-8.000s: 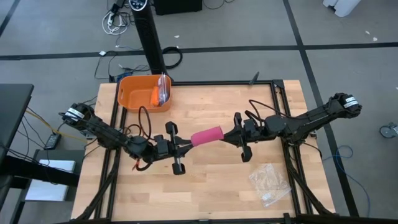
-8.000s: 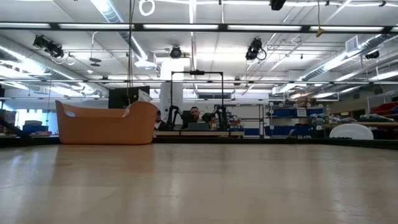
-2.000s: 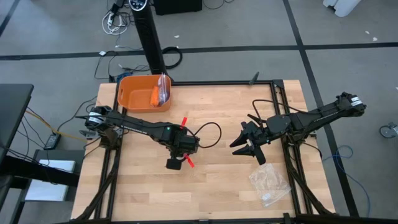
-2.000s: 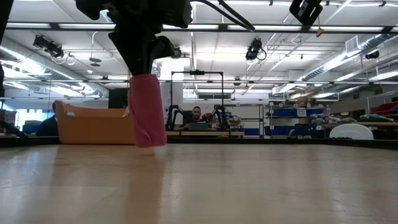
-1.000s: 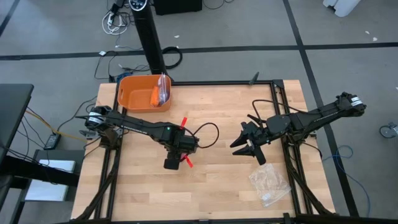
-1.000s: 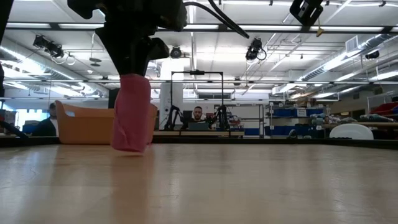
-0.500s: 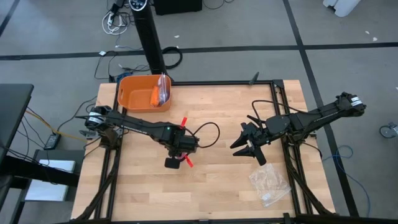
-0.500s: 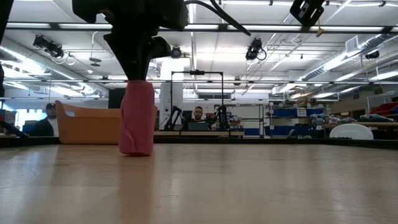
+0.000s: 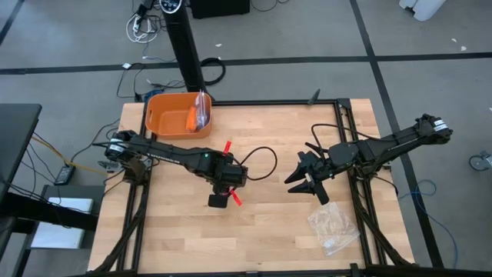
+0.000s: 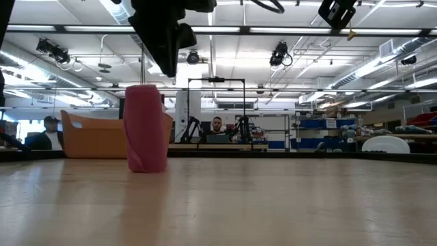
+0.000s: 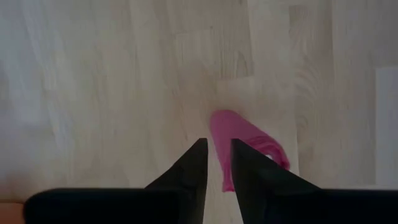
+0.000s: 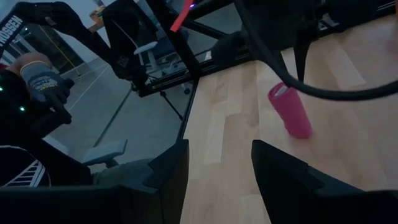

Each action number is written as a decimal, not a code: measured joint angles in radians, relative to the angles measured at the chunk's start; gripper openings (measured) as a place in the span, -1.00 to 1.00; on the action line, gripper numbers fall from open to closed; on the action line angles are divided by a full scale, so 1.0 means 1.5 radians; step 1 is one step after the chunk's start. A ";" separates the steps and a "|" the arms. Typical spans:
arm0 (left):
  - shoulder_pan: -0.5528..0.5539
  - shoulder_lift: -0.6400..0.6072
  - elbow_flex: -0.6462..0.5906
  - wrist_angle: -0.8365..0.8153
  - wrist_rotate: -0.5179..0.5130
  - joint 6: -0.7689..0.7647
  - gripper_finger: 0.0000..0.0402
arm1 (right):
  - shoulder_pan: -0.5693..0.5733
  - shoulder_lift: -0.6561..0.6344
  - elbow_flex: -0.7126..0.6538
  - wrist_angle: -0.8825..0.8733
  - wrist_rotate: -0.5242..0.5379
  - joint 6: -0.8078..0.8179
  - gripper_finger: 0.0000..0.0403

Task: Roll bandage
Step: Put the pink bandage into the transparent zip bag

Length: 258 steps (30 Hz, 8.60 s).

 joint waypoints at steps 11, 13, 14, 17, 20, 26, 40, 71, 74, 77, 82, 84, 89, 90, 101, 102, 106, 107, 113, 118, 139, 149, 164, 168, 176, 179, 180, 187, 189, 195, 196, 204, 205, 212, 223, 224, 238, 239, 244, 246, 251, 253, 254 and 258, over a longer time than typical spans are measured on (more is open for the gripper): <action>0.000 0.000 0.027 -0.030 -0.013 0.000 -0.57 | 0.000 0.000 0.000 -0.009 0.000 -0.004 -0.11; 0.000 0.000 0.027 -0.035 -0.023 0.000 -0.57 | 0.002 0.000 0.000 -0.012 0.000 -0.012 -0.11; -0.001 -0.002 0.027 -0.034 -0.034 -0.003 -0.58 | 0.004 0.000 0.000 -0.016 0.000 -0.018 -0.11; -0.007 -0.018 0.027 -0.009 -0.060 -0.017 -0.65 | 0.014 0.000 0.000 -0.045 0.000 -0.042 -0.11; -0.020 -0.047 0.027 0.053 -0.075 -0.017 -0.80 | 0.028 0.001 0.000 -0.109 -0.001 -0.054 -0.15; -0.049 -0.106 -0.023 0.309 -0.062 0.019 -0.95 | 0.058 0.014 0.000 -0.268 -0.001 -0.058 -0.28; -0.071 -0.109 -0.248 0.700 0.093 0.034 -0.95 | 0.169 0.106 -0.001 -0.438 -0.070 0.055 -0.18; -0.123 -0.109 -0.274 0.664 -0.080 0.052 -0.95 | 0.085 0.184 0.000 -0.413 0.201 -0.190 -0.98; -0.123 -0.109 -0.274 0.663 -0.086 0.052 -0.95 | 0.073 0.109 0.000 -0.412 0.193 -0.209 -0.96; -0.123 -0.109 -0.274 0.662 -0.095 0.051 -0.95 | 0.088 0.070 0.000 -0.418 0.171 -0.196 -0.83; -0.123 -0.109 -0.274 0.660 -0.097 0.043 -0.95 | 0.153 0.095 0.000 -0.444 0.157 -0.130 -0.49; -0.123 -0.109 -0.274 0.660 -0.097 0.033 -0.95 | 0.186 0.120 0.000 -0.445 0.156 -0.104 -0.35; -0.123 -0.109 -0.274 0.659 -0.098 0.030 -0.95 | 0.261 0.173 0.000 -0.434 0.159 -0.040 -0.05; -0.123 -0.109 -0.274 0.659 -0.098 0.028 -0.95 | 0.273 0.181 0.000 -0.435 0.162 -0.025 -0.01; -0.123 -0.109 -0.274 0.644 -0.100 0.027 -0.95 | 0.340 0.291 0.000 -0.434 0.159 0.053 0.02; -0.123 -0.109 -0.274 0.644 -0.100 0.028 -0.95 | 0.340 0.303 0.000 -0.431 0.155 0.053 0.00; -0.123 -0.109 -0.274 0.640 -0.100 0.045 -0.95 | 0.334 0.348 0.000 -0.405 0.156 0.019 -0.17; -0.123 -0.109 -0.274 0.637 -0.100 0.049 -0.95 | 0.328 0.354 0.000 -0.398 0.157 0.011 -0.23; -0.129 -0.109 -0.273 0.594 -0.101 0.032 -0.95 | 0.287 0.352 0.000 -0.392 0.188 -0.032 -0.83; -0.141 -0.109 -0.273 0.582 -0.119 0.047 -0.95 | 0.258 0.303 0.000 -0.393 0.247 -0.068 -0.93; -0.140 -0.109 -0.320 0.663 -0.129 0.016 -0.95 | 0.203 0.169 -0.006 -0.363 0.256 -0.086 -0.85; -0.125 -0.109 -0.321 0.739 -0.088 0.070 -0.95 | 0.183 0.178 -0.104 -0.242 0.190 0.003 -0.52; -0.136 -0.109 -0.501 1.069 -0.045 0.027 -0.95 | 0.183 0.180 -0.108 -0.190 0.182 0.079 -0.47; -0.141 -0.109 -0.504 1.075 -0.050 0.019 -0.95 | 0.189 0.180 -0.108 -0.195 0.184 0.102 -0.35; -0.155 -0.109 -0.503 1.080 -0.072 0.049 -0.95 | 0.201 0.180 -0.108 -0.276 0.211 0.138 -0.13; -0.155 -0.109 -0.503 1.078 -0.083 0.056 -0.95 | 0.201 0.182 -0.108 -0.272 0.210 0.141 -0.10; -0.155 -0.109 -0.503 1.078 -0.087 0.056 -0.95 | 0.201 0.186 -0.108 -0.268 0.211 0.141 -0.09; -0.155 -0.109 -0.503 1.045 -0.130 0.057 -0.95 | 0.201 0.276 -0.108 -0.247 0.210 0.141 -0.09; -0.155 -0.109 -0.503 1.032 -0.133 0.057 -0.95 | 0.202 0.304 -0.107 -0.232 0.219 0.145 -0.09; -0.155 -0.109 -0.503 1.020 -0.153 0.068 -0.95 | 0.202 0.343 -0.084 -0.239 0.262 0.163 -0.12; -0.155 -0.109 -0.503 1.021 -0.155 0.071 -0.95 | 0.202 0.343 -0.081 -0.241 0.265 0.160 -0.15; -0.153 -0.109 -0.503 1.037 -0.160 0.088 -0.95 | 0.189 0.346 -0.055 -0.245 0.233 0.110 -0.84; -0.152 -0.109 -0.503 1.043 -0.160 0.088 -0.95 | 0.189 0.346 -0.053 -0.247 0.231 0.103 -0.92; -0.152 -0.109 -0.503 1.072 -0.160 0.088 -0.95 | 0.190 0.346 0.014 -0.284 0.213 0.058 -0.96; -0.152 -0.109 -0.475 1.116 -0.212 0.159 -0.80 | 0.192 0.345 0.227 -0.509 0.299 -0.048 -0.99; -0.152 -0.109 -0.467 1.114 -0.213 0.173 -0.77 | 0.192 0.345 0.243 -0.518 0.310 -0.055 -0.98; -0.152 -0.109 -0.421 1.111 -0.272 0.287 -0.26 | 0.187 0.344 0.361 -0.540 0.389 -0.125 -0.99; -0.152 -0.109 -0.421 1.111 -0.272 0.288 -0.23 | 0.187 0.344 0.362 -0.537 0.389 -0.131 -0.99; -0.153 -0.109 -0.420 1.094 -0.271 0.314 -0.20 | 0.185 0.344 0.380 -0.534 0.389 -0.145 -0.99; -0.153 -0.109 -0.420 1.069 -0.271 0.321 -0.20 | 0.185 0.344 0.389 -0.533 0.389 -0.149 -0.99; -0.154 -0.109 -0.420 1.061 -0.259 0.316 -0.20 | 0.185 0.344 0.403 -0.531 0.389 -0.165 -0.99; -0.154 -0.109 -0.420 1.063 -0.259 0.306 -0.20 | 0.186 0.344 0.404 -0.530 0.391 -0.174 -0.99; -0.154 -0.109 -0.420 1.066 -0.260 0.297 -0.21 | 0.186 0.344 0.404 -0.530 0.395 -0.175 -0.99; -0.154 -0.109 -0.420 1.067 -0.277 0.289 -0.35 | 0.185 0.344 0.404 -0.528 0.400 -0.176 -0.99</action>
